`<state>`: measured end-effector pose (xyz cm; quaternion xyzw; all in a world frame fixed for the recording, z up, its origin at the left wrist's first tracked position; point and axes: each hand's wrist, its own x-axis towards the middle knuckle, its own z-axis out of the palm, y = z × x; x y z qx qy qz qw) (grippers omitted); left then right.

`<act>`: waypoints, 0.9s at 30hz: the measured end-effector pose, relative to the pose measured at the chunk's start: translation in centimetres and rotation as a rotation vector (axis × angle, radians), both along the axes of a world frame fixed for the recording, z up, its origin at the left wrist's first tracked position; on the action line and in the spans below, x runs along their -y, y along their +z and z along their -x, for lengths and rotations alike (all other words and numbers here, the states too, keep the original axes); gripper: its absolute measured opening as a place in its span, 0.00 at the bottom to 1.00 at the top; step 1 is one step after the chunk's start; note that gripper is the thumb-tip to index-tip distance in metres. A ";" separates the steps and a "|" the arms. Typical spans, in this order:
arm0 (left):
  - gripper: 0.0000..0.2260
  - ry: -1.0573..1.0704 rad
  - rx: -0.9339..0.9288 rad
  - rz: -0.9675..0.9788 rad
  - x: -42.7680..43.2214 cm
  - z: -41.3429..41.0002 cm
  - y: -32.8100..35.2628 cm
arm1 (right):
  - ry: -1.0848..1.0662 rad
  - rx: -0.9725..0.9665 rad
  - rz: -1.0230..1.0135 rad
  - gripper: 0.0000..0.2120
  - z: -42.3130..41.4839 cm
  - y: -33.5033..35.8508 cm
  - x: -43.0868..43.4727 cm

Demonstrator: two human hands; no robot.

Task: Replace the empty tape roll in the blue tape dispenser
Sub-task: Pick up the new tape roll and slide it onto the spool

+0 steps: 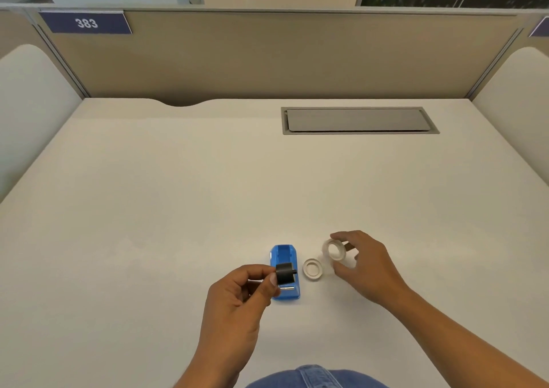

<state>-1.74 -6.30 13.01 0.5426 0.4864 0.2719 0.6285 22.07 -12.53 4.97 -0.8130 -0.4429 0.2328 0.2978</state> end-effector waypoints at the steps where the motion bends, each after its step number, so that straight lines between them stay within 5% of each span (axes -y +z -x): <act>1: 0.06 0.002 0.000 -0.004 0.0 0.0 0.1 | -0.006 -0.020 -0.027 0.21 0.5 0.8 0.2; 16: 0.07 -0.041 0.031 -0.091 0.2 0.3 1.9 | 0.046 -0.469 -0.294 0.19 7.8 11.6 3.2; 27: 0.04 -0.092 0.008 -0.110 0.5 0.3 2.2 | 0.112 -0.357 -0.270 0.21 8.9 12.4 2.6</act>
